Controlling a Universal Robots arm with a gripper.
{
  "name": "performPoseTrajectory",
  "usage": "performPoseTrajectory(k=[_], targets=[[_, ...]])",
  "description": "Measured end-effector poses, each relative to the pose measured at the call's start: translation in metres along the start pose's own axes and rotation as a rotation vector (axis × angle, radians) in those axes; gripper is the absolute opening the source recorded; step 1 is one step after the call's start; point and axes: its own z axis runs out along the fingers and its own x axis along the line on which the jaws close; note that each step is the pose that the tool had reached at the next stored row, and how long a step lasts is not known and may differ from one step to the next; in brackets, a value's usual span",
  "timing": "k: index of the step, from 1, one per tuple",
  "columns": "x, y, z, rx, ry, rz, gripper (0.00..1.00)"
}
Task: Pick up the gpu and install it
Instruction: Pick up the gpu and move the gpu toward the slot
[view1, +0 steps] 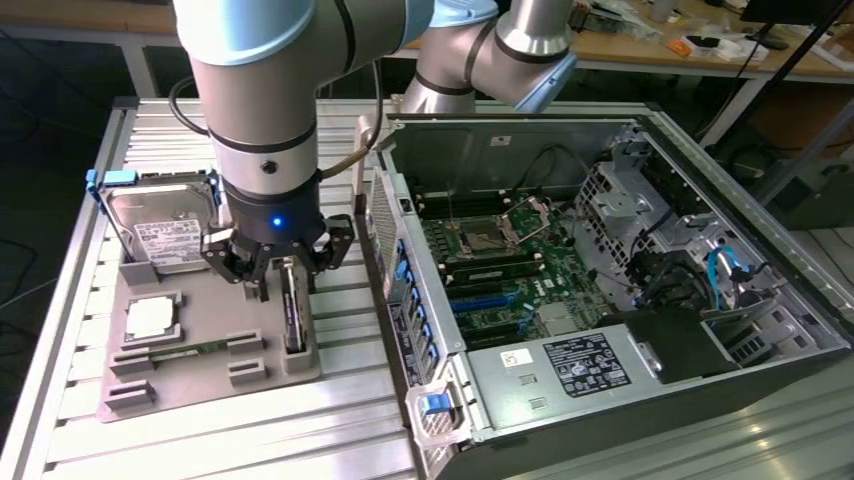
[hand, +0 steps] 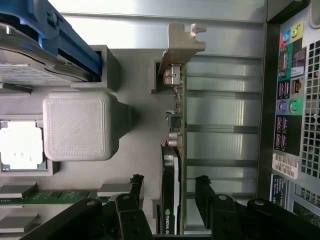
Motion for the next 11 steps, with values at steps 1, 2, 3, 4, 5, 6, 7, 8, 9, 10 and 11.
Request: performPoseTrajectory(k=[1, 2, 3, 4, 5, 6, 7, 8, 9, 10, 11], targets=[[-0.0001, 0.0, 0.0, 0.0003, 0.0001, 0.0, 0.54], [-0.001, -0.0001, 0.0003, 0.0, -0.0003, 0.0, 0.54], [-0.0013, 0.0, 0.0003, -0.0001, -0.0003, 0.0, 0.54], [-0.0013, 0.0, 0.0003, 0.0, -0.0003, 0.0, 0.54], [-0.0013, 0.0, 0.0003, 0.0, -0.0003, 0.0, 0.54], [-0.0013, 0.0, 0.0002, 0.0001, -0.0002, 0.0, 0.54], [-0.0014, 0.0, 0.0002, 0.0001, -0.0001, 0.0, 0.54], [-0.0014, 0.0, 0.0002, 0.0001, -0.0002, 0.0, 0.54], [-0.0014, 0.0, 0.0002, 0.0001, -0.0002, 0.0, 0.54], [-0.0014, 0.0, 0.0002, 0.0001, -0.0002, 0.0, 0.54], [-0.0014, 0.0, 0.0002, 0.0001, -0.0002, 0.0, 0.54]])
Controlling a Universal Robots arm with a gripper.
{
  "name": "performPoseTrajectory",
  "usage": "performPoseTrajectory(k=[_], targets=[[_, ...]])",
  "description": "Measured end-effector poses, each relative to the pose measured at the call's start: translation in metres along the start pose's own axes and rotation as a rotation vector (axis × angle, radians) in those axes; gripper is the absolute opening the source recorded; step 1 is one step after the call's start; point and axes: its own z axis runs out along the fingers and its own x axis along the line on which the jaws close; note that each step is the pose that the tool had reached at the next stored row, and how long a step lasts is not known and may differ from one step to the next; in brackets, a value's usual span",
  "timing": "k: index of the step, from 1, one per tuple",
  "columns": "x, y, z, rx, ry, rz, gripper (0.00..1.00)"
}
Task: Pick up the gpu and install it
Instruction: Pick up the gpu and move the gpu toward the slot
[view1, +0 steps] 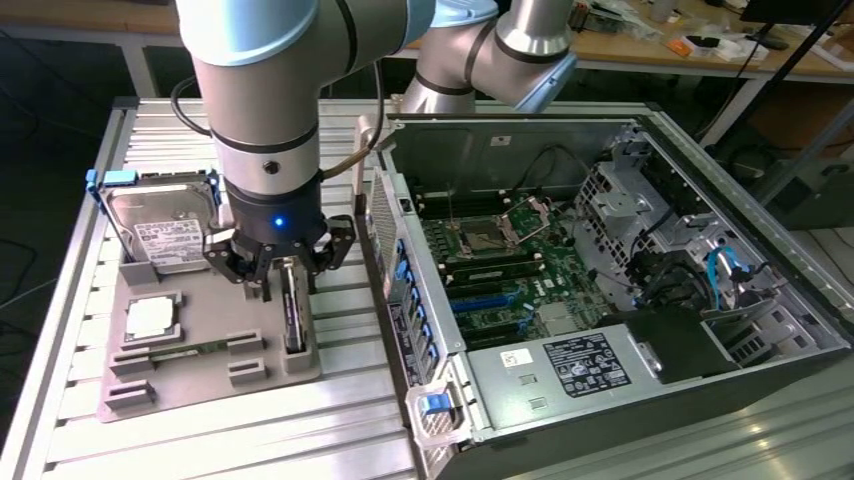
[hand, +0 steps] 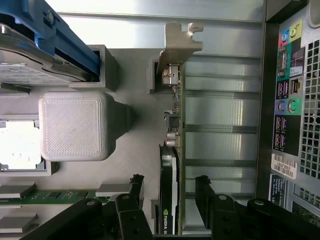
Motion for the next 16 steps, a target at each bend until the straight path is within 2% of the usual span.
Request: performPoseTrajectory(k=[1, 3, 4, 7, 16], targets=[[0.0, 0.0, 0.0, 0.0, 0.0, 0.0, 0.53], [-0.0001, 0.0, 0.0, -0.0001, -0.0001, 0.0, 0.4], [-0.0001, 0.0, 0.0, -0.0001, -0.0001, 0.0, 0.4], [-0.0003, 0.0, 0.0, 0.0, 0.0001, 0.0, 0.28], [-0.0021, -0.0001, 0.0003, 0.0, 0.0, 0.0, 0.27]])
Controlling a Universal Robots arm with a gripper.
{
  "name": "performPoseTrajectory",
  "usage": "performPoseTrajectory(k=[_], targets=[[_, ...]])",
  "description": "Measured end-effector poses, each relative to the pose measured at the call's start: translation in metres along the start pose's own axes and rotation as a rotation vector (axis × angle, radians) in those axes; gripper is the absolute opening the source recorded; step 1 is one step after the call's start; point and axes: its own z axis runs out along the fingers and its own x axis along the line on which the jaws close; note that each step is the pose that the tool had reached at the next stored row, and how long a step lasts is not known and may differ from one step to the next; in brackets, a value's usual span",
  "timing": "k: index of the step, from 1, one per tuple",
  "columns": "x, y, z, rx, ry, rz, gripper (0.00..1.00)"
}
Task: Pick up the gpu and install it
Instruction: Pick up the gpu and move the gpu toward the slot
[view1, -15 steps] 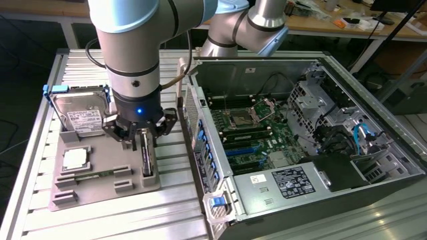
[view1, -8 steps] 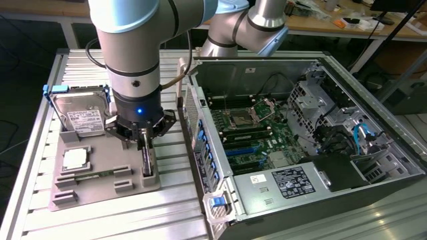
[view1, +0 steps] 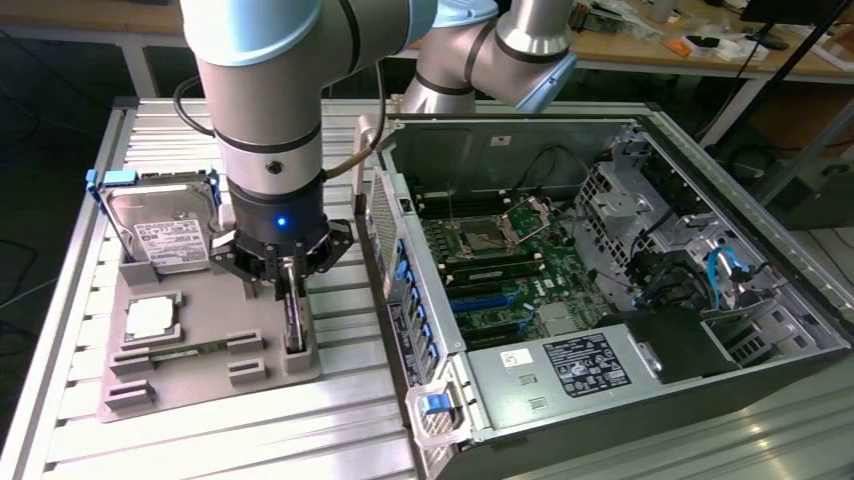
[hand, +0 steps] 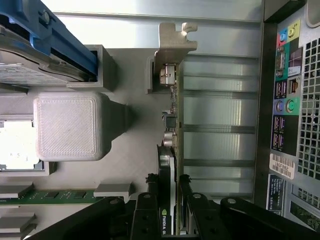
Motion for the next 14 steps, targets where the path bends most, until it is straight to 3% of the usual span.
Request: performPoseTrajectory(k=[3, 9, 14], targets=[[0.0, 0.0, -0.0007, -0.0002, -0.0001, 0.0, 0.27], [-0.001, 0.0003, -0.0254, -0.0001, 0.0001, 0.0, 0.27], [-0.001, 0.0004, -0.0396, -0.0002, -0.0001, 0.0, 0.27]])
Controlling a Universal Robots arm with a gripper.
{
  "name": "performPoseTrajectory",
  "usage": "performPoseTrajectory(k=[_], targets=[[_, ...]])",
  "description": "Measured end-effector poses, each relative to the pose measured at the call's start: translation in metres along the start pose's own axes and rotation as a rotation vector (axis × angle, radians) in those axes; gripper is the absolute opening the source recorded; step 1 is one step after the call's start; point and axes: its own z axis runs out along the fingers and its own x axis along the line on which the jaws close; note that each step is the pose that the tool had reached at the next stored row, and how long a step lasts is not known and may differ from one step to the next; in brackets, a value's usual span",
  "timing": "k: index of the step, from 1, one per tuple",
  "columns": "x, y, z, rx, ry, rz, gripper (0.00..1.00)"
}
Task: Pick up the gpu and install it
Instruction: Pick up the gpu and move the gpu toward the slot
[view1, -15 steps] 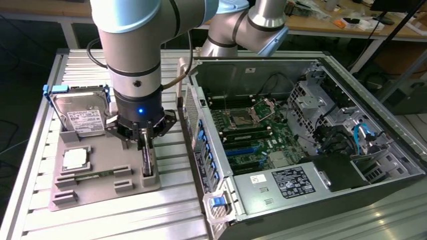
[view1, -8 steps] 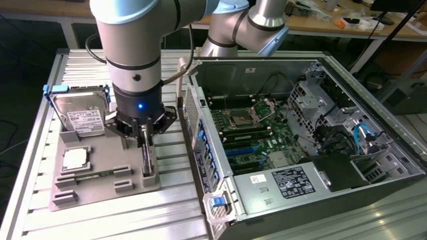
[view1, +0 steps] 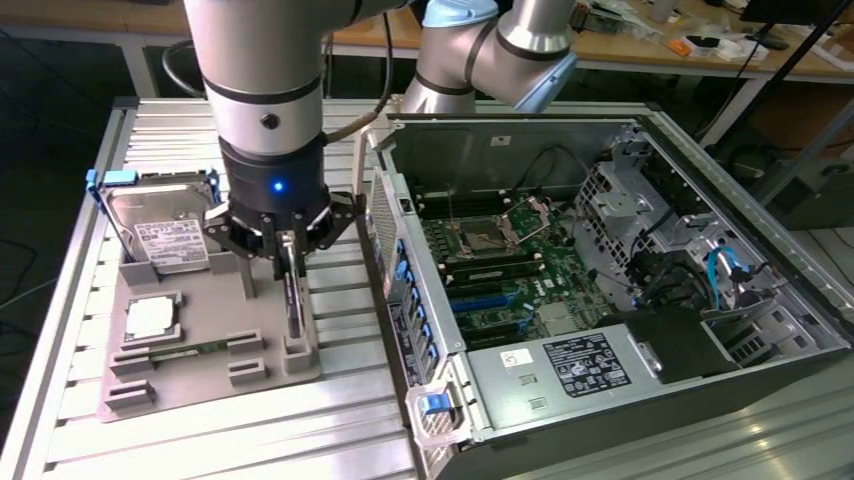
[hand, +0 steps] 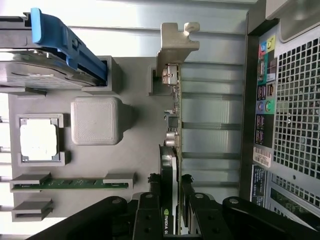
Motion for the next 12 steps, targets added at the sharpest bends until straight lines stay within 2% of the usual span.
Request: performPoseTrajectory(k=[12], targets=[[-0.001, 0.0004, -0.0312, 0.0001, 0.0002, 0.0, 0.27]])
